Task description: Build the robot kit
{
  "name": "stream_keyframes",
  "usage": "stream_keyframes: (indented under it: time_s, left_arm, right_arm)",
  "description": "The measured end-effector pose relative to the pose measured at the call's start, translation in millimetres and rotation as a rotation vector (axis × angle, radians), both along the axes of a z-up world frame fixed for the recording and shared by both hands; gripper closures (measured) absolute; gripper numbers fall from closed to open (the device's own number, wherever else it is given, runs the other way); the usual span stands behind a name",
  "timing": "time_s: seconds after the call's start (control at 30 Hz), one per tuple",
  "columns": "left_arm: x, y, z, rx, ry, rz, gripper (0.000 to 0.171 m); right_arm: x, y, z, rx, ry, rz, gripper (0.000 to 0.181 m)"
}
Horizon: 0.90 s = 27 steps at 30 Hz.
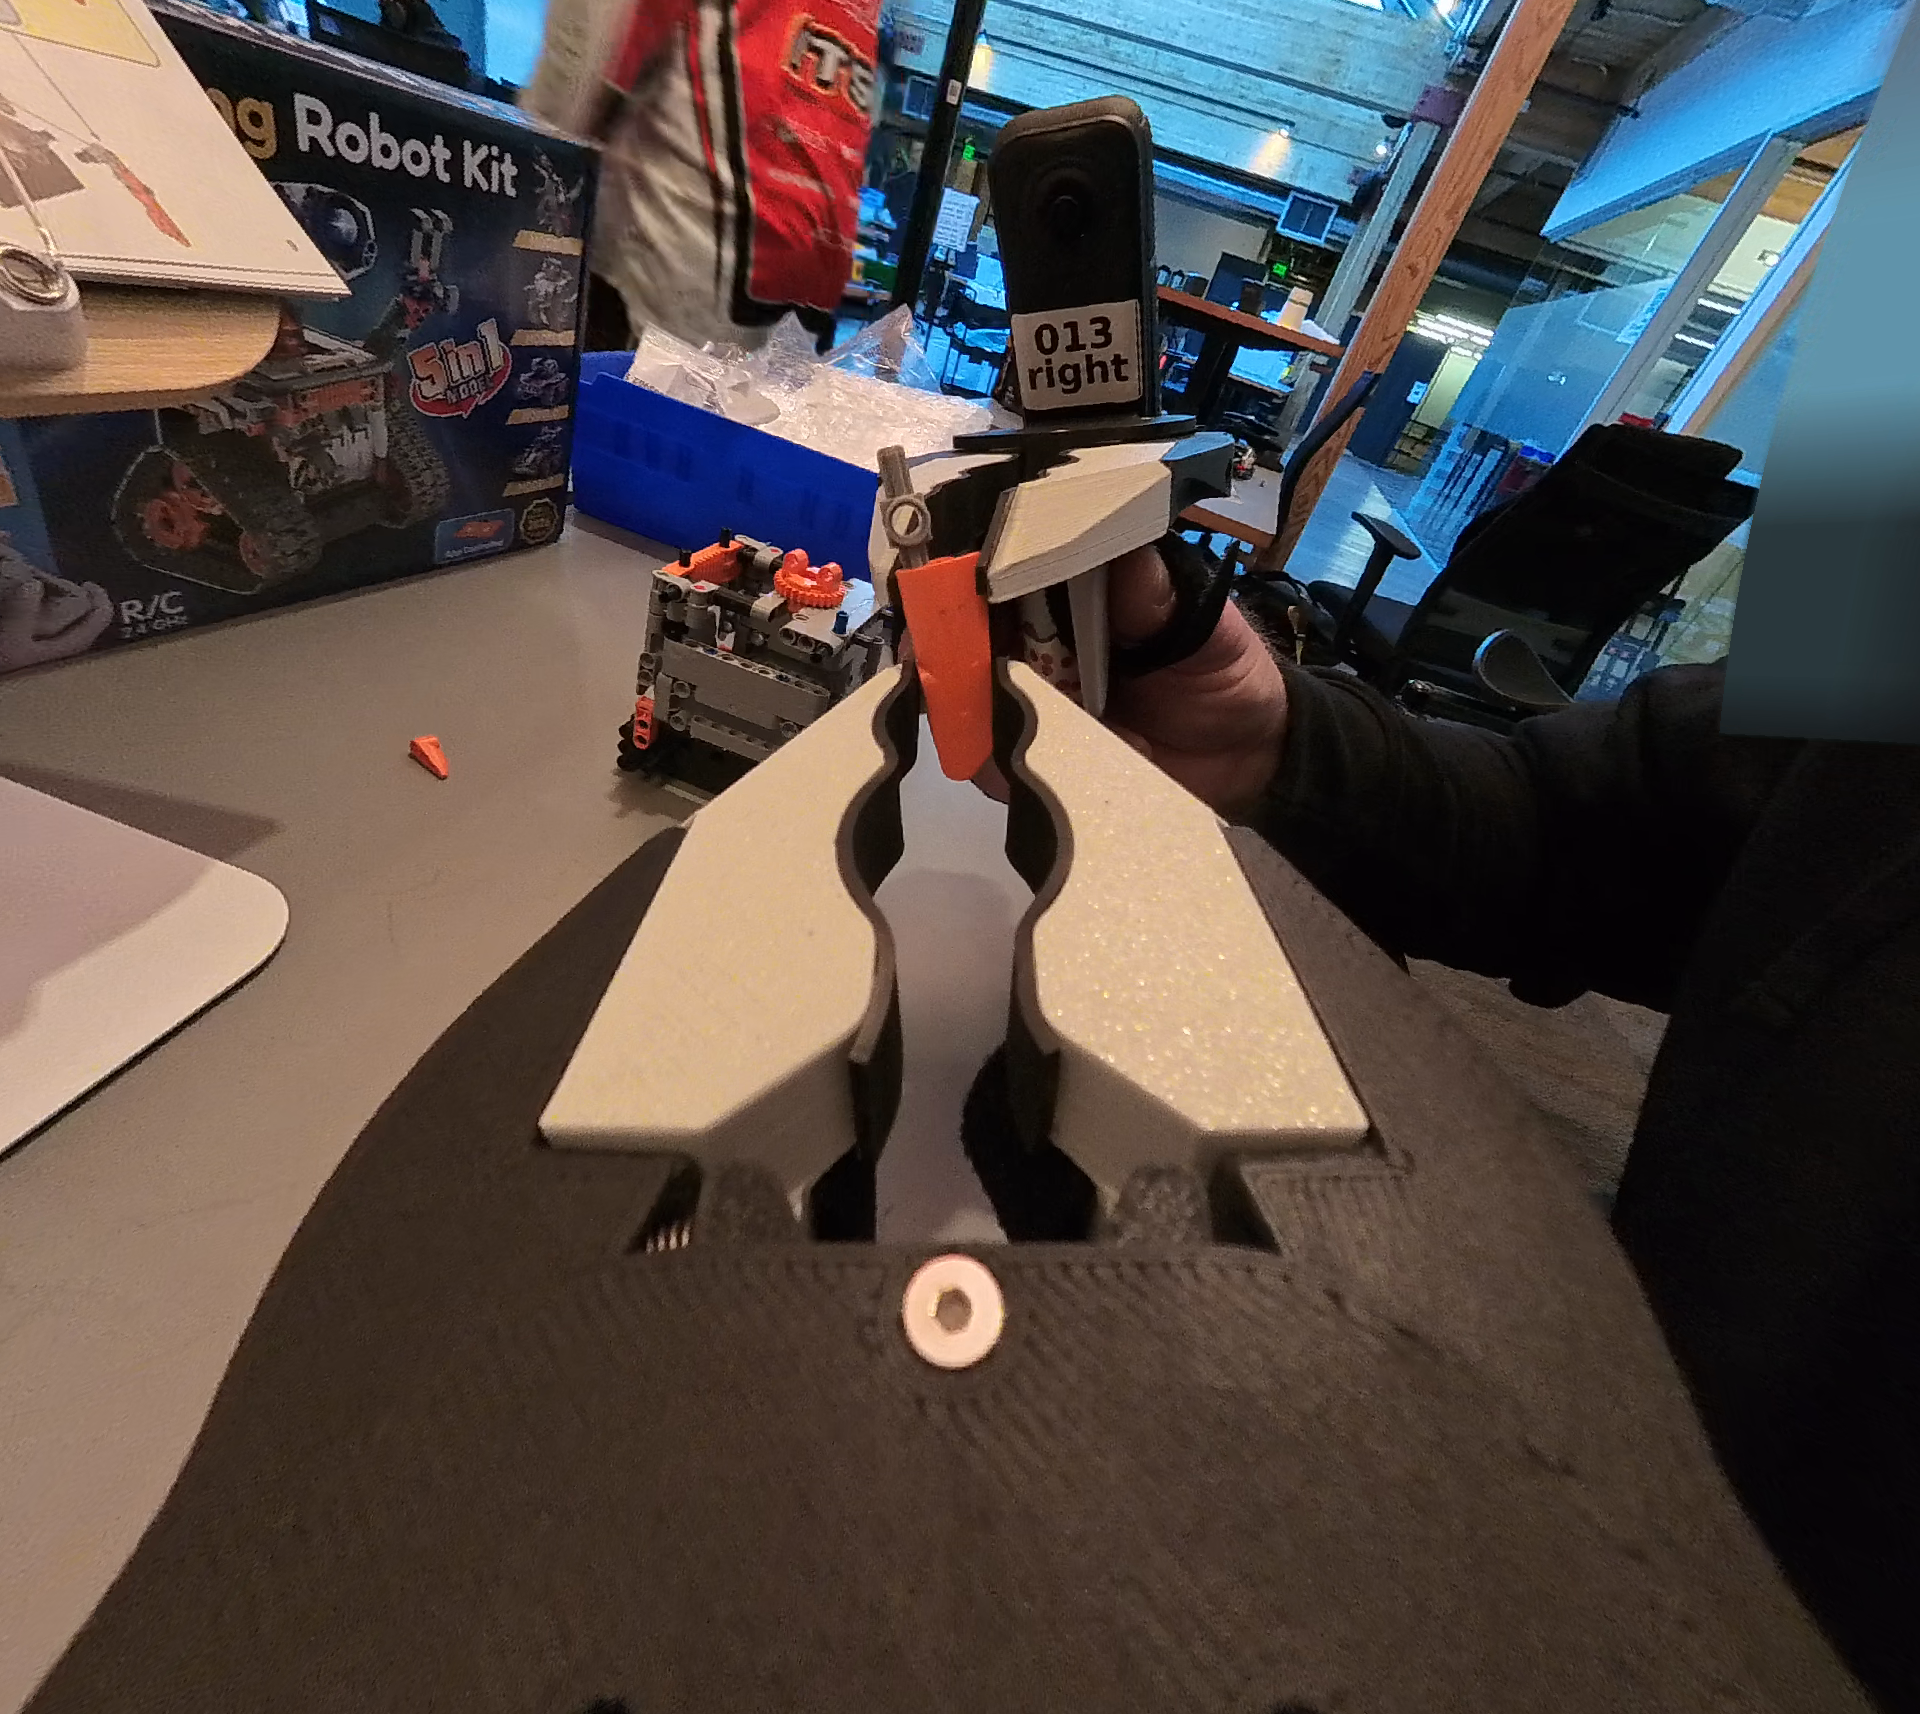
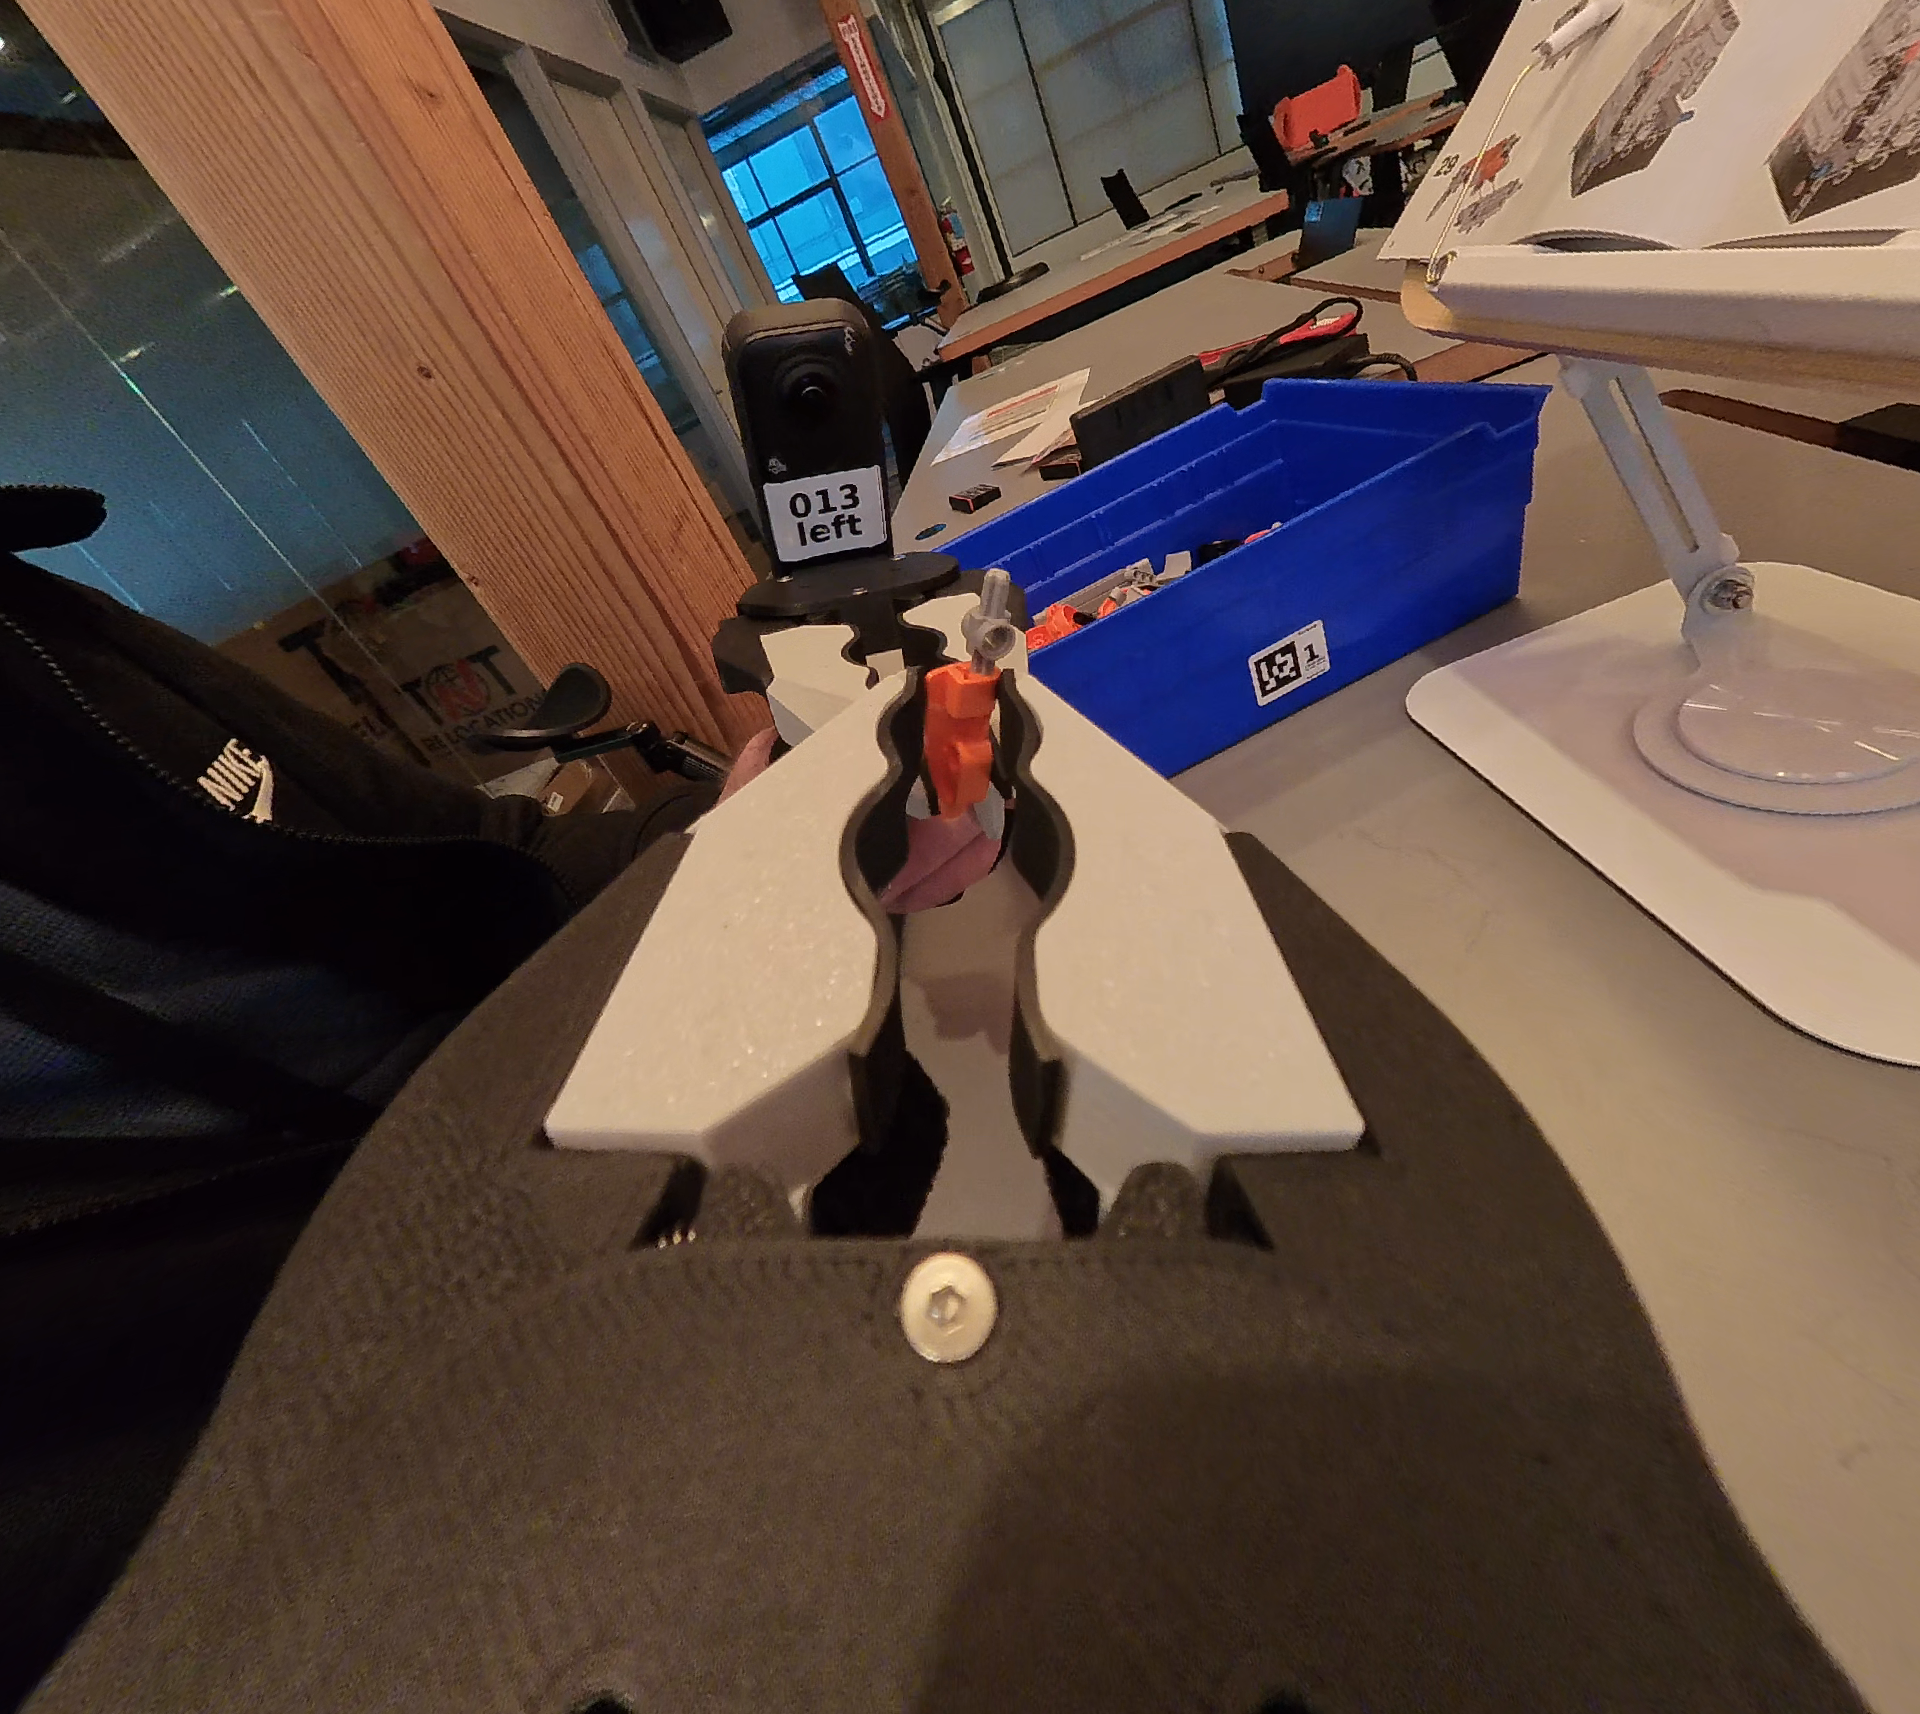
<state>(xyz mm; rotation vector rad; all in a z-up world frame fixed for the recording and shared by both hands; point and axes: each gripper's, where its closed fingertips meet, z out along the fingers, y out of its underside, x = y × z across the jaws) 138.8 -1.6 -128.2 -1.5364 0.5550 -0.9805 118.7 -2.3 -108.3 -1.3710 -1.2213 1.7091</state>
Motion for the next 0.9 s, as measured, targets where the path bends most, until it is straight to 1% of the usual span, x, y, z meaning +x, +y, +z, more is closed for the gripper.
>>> stream_keyframes:
  time_s: [0.37,0.5,0.63,0.77,0.9]
  left_arm:
    - [-0.9,0.3,0.3,-0.001,-0.004,0.006,0.160]
    - [0.5,-1.4,0.6,-0.014,-0.023,-0.018,0.160]
    - [0.6,-2.1,1.2,-0.029,-0.042,-0.034,0.160]
    - [-0.1,-3.4,3.2,-0.041,-0.072,-0.053,0.160]
    - [1.6,-5.1,3.2,-0.039,-0.069,-0.066,0.161]
  right_arm:
    - [-0.2,0.0,0.6,0.003,0.002,-0.006,0.170]
    - [0.8,0.0,2.0,0.014,0.005,-0.005,0.168]
    - [3.9,1.7,5.3,0.048,0.012,-0.010,0.163]
    - [7.3,4.5,8.4,0.129,0.012,-0.039,0.159]
    - [7.2,3.5,8.2,0.146,0.006,-0.040,0.158]
